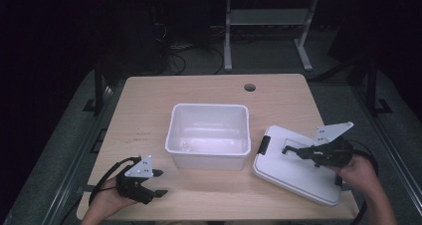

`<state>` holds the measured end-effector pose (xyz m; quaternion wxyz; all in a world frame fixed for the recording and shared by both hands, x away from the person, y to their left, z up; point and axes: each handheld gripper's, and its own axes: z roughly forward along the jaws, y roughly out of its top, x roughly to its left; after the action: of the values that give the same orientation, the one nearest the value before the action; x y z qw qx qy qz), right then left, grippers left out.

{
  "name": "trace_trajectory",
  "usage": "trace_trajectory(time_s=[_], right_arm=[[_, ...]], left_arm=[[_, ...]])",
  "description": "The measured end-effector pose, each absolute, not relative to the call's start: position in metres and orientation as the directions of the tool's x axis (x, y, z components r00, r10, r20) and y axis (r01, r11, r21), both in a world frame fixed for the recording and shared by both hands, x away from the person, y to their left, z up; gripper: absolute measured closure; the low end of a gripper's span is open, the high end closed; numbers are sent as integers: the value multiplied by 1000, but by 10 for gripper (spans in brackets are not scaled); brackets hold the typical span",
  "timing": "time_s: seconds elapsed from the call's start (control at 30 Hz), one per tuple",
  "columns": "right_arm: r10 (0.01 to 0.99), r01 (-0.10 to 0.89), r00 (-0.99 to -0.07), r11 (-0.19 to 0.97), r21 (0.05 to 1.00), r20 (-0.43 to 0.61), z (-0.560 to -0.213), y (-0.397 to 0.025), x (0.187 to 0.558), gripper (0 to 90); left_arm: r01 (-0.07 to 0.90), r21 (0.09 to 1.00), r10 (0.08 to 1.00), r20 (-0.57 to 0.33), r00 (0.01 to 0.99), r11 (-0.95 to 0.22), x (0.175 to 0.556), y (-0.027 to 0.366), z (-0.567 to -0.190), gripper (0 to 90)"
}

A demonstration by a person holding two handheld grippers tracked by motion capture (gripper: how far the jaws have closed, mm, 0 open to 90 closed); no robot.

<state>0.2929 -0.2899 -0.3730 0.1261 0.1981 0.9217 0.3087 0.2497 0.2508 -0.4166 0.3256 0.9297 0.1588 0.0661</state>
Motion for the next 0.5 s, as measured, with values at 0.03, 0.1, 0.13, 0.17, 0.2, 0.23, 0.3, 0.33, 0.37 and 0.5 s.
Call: trace_trajectory(time_s=[0.03, 0.1, 0.13, 0.17, 0.2, 0.23, 0.3, 0.33, 0.37, 0.5], right_arm=[[442, 286, -890, 730, 621, -111, -372, -291, 292, 838], [443, 285, -890, 727, 624, -109, -368, -293, 290, 838], [443, 285, -890, 727, 624, -109, -368, -293, 290, 838], [439, 280, -891, 729, 625, -112, -367, -294, 290, 838], [440, 281, -891, 731, 622, -114, -365, -294, 289, 838], [435, 272, -892, 734, 622, -123, -363, -296, 288, 838], [435, 269, -891, 735, 623, -128, -362, -297, 288, 838], [438, 270, -889, 733, 625, -129, -360, -298, 287, 838], [440, 270, -889, 729, 629, -128, -359, -299, 287, 838], [433, 255, -890, 733, 630, -143, -354, -299, 287, 839]], left_arm=[[253, 627, 340, 20, 940, -737, 250, 251, -417, 349], [254, 626, 342, 22, 939, -737, 251, 250, -417, 335], [253, 625, 341, 23, 940, -739, 251, 250, -418, 335], [257, 624, 343, 20, 939, -738, 252, 251, -418, 332], [260, 624, 347, 19, 938, -737, 252, 251, -418, 329], [263, 625, 351, 18, 936, -735, 252, 251, -418, 316], [267, 633, 354, 13, 935, -727, 252, 252, -418, 306], [269, 635, 358, 13, 934, -724, 252, 252, -418, 294], [267, 634, 358, 16, 934, -726, 252, 252, -418, 288], [269, 632, 360, 17, 933, -727, 251, 252, -418, 282]])
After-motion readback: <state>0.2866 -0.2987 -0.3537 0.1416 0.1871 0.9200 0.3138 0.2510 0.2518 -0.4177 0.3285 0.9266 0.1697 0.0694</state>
